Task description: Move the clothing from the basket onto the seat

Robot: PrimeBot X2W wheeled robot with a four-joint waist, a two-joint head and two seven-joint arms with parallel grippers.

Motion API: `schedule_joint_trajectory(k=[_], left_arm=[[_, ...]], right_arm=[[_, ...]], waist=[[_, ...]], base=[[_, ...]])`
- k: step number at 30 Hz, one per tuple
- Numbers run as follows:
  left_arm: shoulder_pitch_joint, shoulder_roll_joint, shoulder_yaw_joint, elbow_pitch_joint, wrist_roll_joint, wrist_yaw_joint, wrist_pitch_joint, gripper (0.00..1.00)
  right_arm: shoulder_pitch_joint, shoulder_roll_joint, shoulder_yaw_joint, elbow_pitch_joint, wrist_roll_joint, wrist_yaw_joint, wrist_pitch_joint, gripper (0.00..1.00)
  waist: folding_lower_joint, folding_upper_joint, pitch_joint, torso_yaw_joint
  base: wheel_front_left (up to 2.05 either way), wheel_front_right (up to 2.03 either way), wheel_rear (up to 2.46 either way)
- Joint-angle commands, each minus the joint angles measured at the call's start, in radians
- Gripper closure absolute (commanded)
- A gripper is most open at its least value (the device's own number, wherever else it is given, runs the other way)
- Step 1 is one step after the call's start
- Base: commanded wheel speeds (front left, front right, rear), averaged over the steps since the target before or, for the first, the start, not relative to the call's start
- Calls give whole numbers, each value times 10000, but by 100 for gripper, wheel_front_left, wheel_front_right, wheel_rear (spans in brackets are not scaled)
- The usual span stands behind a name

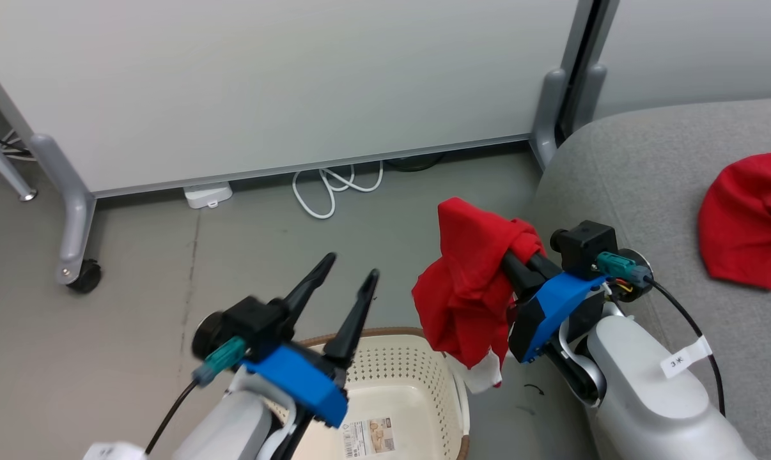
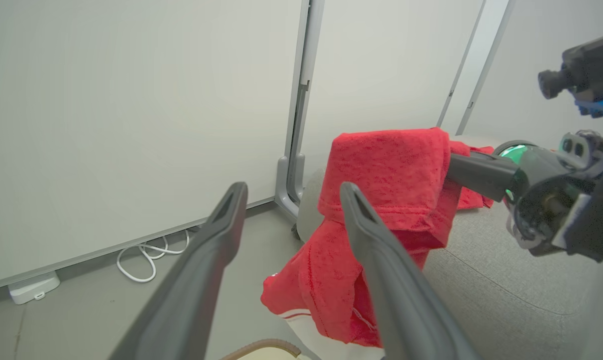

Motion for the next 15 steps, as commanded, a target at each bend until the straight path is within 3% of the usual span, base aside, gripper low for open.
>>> schedule_joint_trajectory(k=[1,5,15], left_arm=[[412,105,384,-310,259,2,-30,0],[1601,209,1460,-1039,1013,40,-30,0],[3647,-204,3731,-2280,2236,43,-28,0]], right_arm=[[172,-66,-73,-168,-104,5,-1,100],[396,-124,-234,-573,-273,5,138,100],[1039,-105,-737,-1482,-788,5,476,100]], waist=[[0,0,-4,-118],[0,0,-7,-431],[0,0,35,-1604]], base=[[0,0,0],[0,0,0],[0,0,0]])
